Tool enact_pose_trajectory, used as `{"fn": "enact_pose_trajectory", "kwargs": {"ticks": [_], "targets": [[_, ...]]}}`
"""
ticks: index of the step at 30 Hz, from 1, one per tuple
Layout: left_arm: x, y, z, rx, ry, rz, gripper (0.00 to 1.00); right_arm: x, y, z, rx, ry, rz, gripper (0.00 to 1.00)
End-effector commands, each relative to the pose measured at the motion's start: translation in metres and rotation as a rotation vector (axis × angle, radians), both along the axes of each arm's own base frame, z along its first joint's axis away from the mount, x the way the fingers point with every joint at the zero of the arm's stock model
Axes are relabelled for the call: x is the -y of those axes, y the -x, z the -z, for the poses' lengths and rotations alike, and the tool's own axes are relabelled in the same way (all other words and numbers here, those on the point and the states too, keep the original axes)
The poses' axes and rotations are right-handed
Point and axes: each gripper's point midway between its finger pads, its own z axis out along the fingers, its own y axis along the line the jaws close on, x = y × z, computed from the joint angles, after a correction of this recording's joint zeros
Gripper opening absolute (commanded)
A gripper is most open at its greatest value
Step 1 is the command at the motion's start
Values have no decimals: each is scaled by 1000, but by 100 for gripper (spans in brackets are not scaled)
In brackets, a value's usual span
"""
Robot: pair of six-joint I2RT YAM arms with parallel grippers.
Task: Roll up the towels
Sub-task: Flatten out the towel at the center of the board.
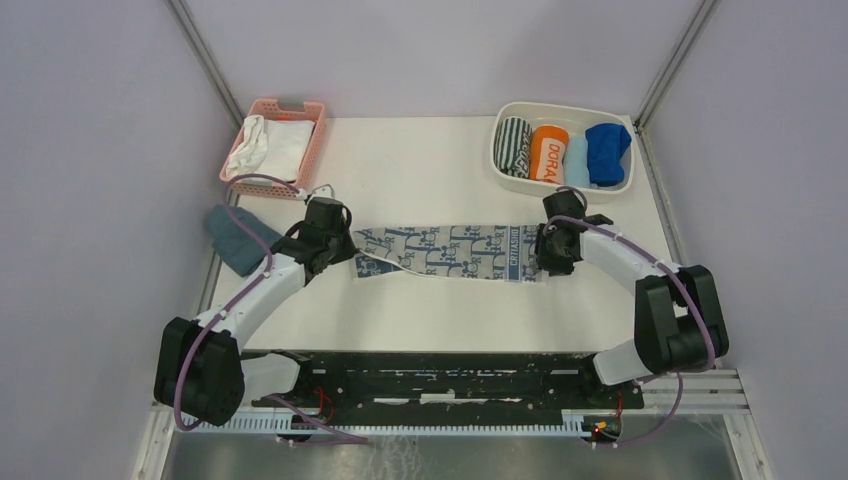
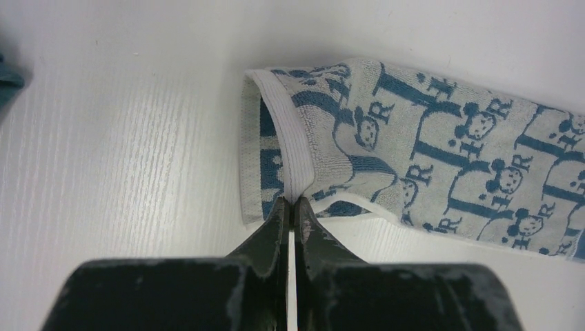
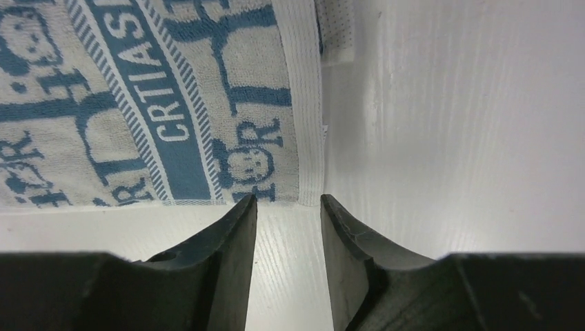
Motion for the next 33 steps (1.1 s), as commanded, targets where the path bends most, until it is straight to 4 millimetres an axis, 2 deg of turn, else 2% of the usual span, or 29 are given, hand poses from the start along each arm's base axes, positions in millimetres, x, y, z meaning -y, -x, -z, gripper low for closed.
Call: {"fn": "enact_pose_trajectory", "kwargs": {"ticks": [1,9,14,20,25,30,33], "targets": [[3,-9,-9,52,15,19,3,-3,5,18,-46,-22,34,44],[1,-7,-12,59,10,16,3,12,8,33,-90,44,98,39],[1,-8,-13,62,11,16,3,18,9,25,-73,63,111,39],[2,-8,-13,67,16,17,3,22,5,6,-23,81,100,42],[4,-8,-13,65,23,21,3,17,10,18,-61,57,96,43],[3,-7,-13,67,24,21,3,13,15,40,-118,43,99,42],[3,-8,-14,70,23,20,3,11,17,48,-139,30,100,36]]}}
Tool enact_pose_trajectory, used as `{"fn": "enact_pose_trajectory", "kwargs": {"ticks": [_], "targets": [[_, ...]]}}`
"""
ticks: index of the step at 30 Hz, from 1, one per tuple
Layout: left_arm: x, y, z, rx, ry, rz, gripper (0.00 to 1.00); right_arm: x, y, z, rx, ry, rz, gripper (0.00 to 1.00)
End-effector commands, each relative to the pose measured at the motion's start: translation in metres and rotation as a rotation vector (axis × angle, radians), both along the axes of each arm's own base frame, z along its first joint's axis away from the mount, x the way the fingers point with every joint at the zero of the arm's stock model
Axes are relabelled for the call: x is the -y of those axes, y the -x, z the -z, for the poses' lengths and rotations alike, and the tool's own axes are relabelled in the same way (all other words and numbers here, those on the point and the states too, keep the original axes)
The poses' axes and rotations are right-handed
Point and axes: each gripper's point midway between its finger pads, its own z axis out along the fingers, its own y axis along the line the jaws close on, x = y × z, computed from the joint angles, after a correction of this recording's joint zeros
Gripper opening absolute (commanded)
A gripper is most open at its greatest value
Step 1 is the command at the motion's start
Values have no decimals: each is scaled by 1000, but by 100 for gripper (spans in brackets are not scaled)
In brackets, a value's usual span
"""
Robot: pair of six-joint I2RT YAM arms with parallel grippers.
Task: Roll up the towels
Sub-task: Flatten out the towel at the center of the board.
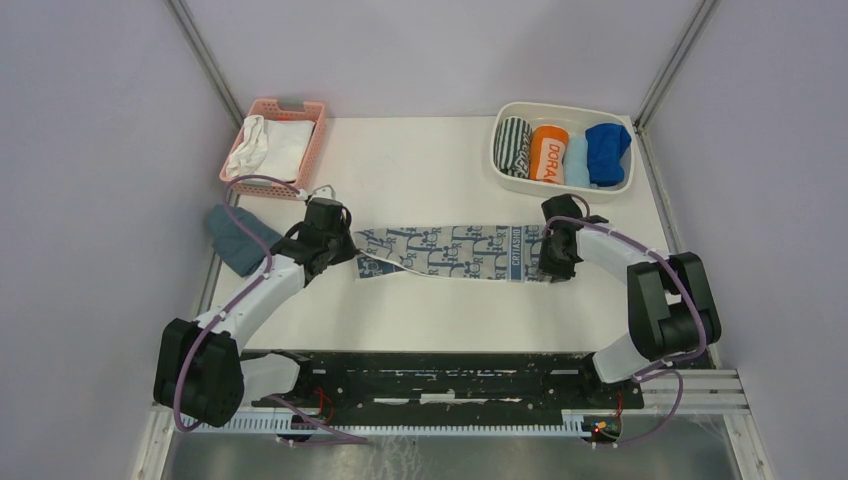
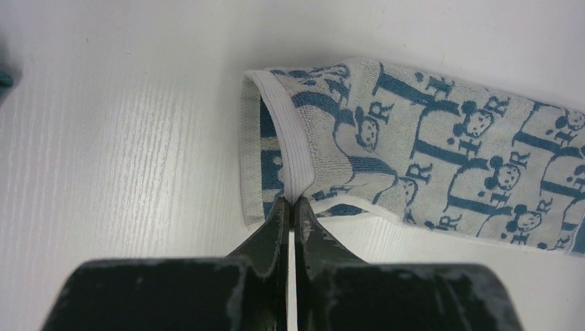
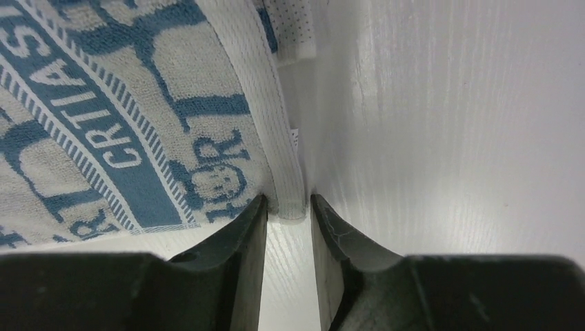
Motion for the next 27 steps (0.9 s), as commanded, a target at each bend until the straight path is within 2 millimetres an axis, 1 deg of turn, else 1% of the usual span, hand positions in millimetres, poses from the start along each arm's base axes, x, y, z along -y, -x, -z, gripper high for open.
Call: {"fn": "enact_pose_trajectory", "kwargs": {"ticks": [1,3,5,7,8,11,13,15,17,18,20,22,24,27], "targets": [[1,-9,-15,70,13,9,3,-3,5,22,-53,-24,15,32],[2,-12,-22,91,19,8,3,-6,1,17,-45,-37,5,21],[1,-17,-38,130,17,3,3,-3,-9,-1,-4,-20,-5,11],[-2,-22,-59,183,8,-4,3,3,-22,-31,66,10,-11,3],[-5,-24,-71,211,0,-13,3,6,-30,-49,113,29,-10,0],[-9,-27,-114,301,-5,-15,3,13,-40,-103,226,54,-17,0],[-12,-24,-143,360,-1,-17,3,19,-40,-136,294,71,-14,0],[-16,-16,-171,421,5,-18,3,24,-34,-164,352,85,-17,0],[-21,-3,-196,473,19,-19,3,29,-21,-186,396,91,-19,0],[-23,7,-208,500,32,-17,3,31,-14,-199,430,86,-19,0],[-26,25,-226,546,61,-7,3,33,2,-214,470,71,-24,0],[-27,46,-239,580,100,8,3,33,19,-223,492,51,-35,0],[-26,65,-246,597,139,31,3,32,36,-229,502,26,-48,0],[-25,90,-244,570,185,55,3,27,61,-231,489,-20,-74,0]]}}
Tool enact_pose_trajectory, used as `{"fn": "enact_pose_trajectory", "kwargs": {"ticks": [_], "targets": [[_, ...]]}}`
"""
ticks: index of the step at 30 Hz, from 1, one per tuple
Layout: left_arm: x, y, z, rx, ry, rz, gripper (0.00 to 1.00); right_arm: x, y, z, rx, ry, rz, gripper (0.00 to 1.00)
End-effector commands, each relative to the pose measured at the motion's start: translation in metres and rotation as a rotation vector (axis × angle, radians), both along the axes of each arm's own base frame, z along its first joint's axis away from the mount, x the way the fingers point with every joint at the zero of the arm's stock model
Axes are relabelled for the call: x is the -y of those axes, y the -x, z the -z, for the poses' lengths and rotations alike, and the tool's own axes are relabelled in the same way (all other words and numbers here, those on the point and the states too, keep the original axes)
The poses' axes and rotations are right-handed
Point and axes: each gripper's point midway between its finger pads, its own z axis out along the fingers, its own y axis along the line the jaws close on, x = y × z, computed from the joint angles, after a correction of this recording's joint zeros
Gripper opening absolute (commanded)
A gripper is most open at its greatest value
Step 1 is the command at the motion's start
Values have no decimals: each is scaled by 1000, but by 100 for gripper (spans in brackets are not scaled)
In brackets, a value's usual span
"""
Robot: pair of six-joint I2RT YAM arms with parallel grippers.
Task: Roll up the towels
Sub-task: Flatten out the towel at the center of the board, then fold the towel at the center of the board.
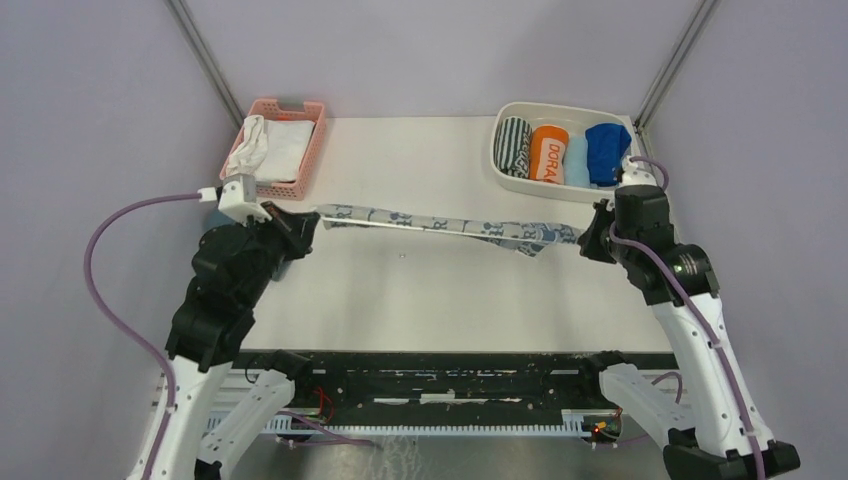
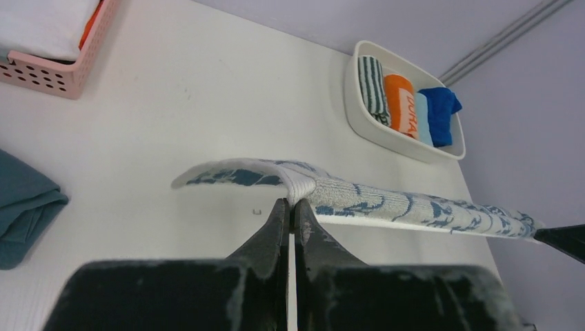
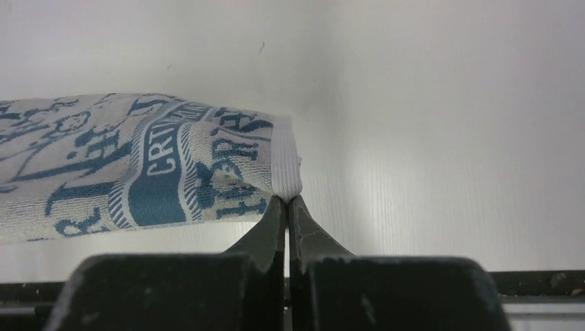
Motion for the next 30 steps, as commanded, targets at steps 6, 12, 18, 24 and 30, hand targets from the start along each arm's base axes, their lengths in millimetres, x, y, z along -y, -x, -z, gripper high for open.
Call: {"fn": "enact_pose_trajectory", "kwargs": {"ticks": [6,12,18,24,30], "targets": [[-5,36,29,-147,10,21,3,7,46,13,-130,19,-27,1],[16,-18,75,-253,-35,40,3,3,-13,33,-137,48,19,0],[42,-91,139,-382,-72,57,3,1,-96,86,-178,91,74,0],[43,-158,187,-479,-67,22,3,11,-153,137,-242,56,111,0],[41,-181,206,-508,-57,10,3,7,-179,144,-248,-71,83,0]]}}
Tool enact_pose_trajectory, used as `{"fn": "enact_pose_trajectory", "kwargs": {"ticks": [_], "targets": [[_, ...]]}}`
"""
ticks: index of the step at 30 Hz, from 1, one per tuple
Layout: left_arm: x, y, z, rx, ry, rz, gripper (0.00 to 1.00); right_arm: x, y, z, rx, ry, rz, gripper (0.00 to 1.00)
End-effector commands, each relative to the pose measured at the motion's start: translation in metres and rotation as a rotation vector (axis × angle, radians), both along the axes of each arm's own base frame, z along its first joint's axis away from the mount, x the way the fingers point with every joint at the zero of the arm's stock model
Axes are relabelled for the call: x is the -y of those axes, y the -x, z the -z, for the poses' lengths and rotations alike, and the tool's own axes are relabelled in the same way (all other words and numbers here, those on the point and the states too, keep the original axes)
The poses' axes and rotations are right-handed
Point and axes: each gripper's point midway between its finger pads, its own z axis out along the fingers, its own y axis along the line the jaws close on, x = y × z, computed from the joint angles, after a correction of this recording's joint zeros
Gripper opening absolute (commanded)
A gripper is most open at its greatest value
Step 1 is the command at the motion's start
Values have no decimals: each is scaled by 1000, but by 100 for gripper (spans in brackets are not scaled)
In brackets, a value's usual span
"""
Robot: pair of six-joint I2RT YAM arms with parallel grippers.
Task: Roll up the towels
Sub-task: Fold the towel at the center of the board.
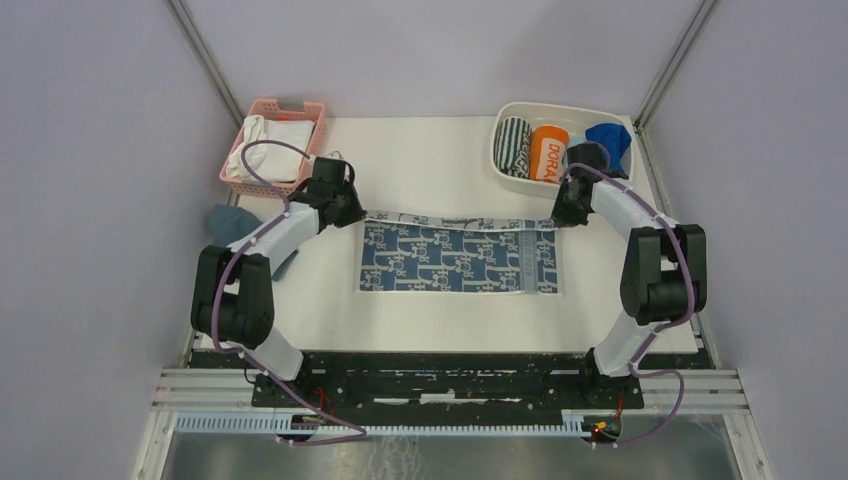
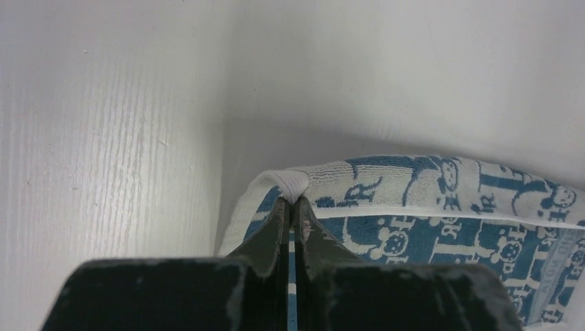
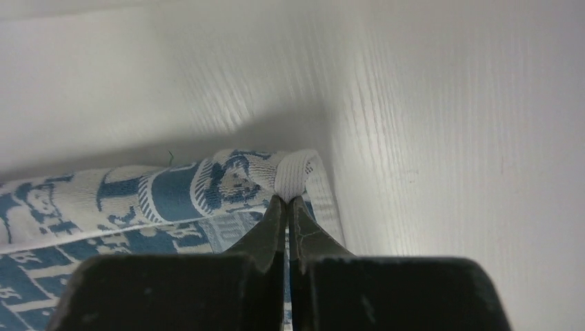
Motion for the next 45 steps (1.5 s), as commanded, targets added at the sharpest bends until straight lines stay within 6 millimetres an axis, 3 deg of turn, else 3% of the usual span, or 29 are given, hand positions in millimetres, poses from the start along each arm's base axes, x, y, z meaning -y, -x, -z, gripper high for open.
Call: {"fn": "enact_pose_trajectory", "kwargs": {"ticks": [1,8,13,19,24,30,39,45], "targets": [[9,-31,-39,149,79,3,3,-8,-45,-41,173,-93,-8,0],[1,3,-44,150,83,3,3,0,-18,-44,135,-88,13,0],[-8,41,-32,111,90,-15,3,5,21,-32,58,-80,31,1],[-10,73,-26,82,118,-12,3,10,58,-21,-2,-61,38,2],[-9,102,-9,23,152,-13,3,22,86,-17,-49,-12,55,4],[-7,129,31,-63,192,-36,3,23,101,8,-111,-20,88,4],[-14,129,59,-92,170,-93,3,22,109,42,-191,-27,112,7],[-11,123,56,-82,171,-79,4,18,108,51,-213,-47,108,9]]}}
